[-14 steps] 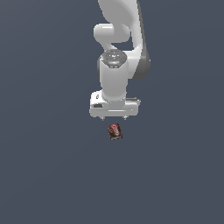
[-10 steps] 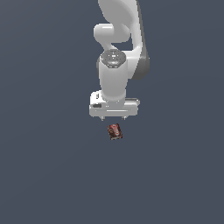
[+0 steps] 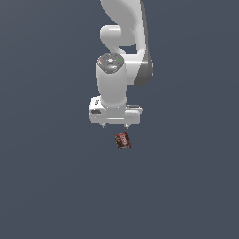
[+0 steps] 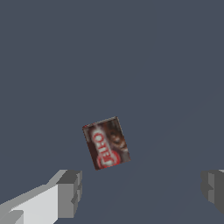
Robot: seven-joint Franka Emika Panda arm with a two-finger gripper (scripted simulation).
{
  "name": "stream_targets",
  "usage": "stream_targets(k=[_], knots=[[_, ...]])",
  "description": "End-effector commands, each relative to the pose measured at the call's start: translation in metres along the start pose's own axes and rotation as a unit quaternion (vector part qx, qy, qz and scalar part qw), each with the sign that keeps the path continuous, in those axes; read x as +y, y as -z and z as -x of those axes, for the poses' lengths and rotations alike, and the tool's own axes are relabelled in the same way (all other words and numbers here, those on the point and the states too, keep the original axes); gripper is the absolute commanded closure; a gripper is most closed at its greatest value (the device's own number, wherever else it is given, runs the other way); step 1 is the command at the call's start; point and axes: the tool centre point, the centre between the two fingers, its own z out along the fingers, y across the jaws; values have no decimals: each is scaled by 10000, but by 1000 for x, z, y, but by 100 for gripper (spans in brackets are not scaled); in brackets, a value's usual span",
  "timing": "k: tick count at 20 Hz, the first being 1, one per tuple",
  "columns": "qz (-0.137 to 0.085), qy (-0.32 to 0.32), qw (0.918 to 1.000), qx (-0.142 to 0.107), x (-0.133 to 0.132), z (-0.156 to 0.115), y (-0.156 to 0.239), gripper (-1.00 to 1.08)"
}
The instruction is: Pick up the object and move it to a goal position.
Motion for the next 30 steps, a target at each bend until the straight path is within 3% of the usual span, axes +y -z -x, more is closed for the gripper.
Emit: stream_targets(k=[1, 10, 19, 30], knots=[[1, 26, 10000, 0, -1, 0, -1, -92], [47, 478, 9988, 18, -10, 2, -37, -92], [75, 1235, 9923, 50, -26, 11, -94, -92], [72, 1404, 9901, 51, -30, 15, -109, -92]])
